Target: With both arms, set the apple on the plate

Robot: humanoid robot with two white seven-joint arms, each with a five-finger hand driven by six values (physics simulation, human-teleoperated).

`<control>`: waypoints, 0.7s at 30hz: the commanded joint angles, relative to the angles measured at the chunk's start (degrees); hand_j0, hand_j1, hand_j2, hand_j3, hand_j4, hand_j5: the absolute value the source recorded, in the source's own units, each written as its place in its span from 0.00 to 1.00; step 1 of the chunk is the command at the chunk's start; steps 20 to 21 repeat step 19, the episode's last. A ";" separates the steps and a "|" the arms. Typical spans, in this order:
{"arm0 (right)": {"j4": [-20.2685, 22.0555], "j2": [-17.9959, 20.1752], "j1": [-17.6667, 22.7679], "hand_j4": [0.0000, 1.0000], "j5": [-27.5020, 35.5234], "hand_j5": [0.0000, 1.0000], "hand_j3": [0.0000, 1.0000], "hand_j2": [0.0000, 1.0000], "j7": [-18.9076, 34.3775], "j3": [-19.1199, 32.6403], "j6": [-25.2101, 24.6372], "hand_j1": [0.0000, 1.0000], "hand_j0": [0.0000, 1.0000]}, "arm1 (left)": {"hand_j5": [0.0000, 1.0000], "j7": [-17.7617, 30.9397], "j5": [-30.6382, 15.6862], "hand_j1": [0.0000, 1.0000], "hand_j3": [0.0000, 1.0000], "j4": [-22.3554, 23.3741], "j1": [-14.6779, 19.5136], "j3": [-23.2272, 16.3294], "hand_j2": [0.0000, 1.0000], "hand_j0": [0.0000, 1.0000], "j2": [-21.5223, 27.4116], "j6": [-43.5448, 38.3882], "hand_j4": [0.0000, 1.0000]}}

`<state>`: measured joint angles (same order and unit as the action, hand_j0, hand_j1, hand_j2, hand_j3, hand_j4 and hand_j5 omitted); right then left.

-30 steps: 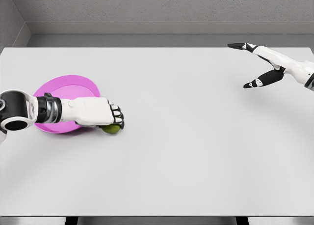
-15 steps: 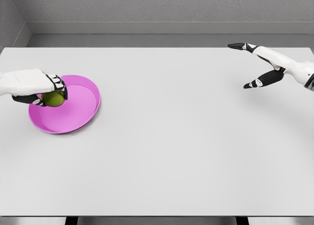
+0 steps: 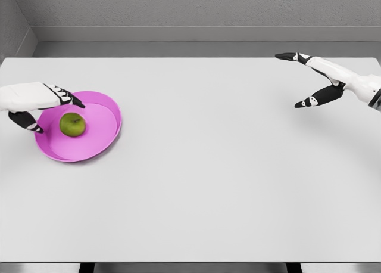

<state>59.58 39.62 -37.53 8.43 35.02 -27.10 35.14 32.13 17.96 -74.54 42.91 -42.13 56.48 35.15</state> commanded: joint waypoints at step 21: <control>0.19 3.44 -0.44 1.00 0.45 1.00 1.00 1.00 -0.02 1.43 -0.14 1.00 1.00 | 1.00 0.12 -15.85 1.00 1.00 -0.43 6.48 -0.93 1.00 1.00 -24.93 -0.15 1.00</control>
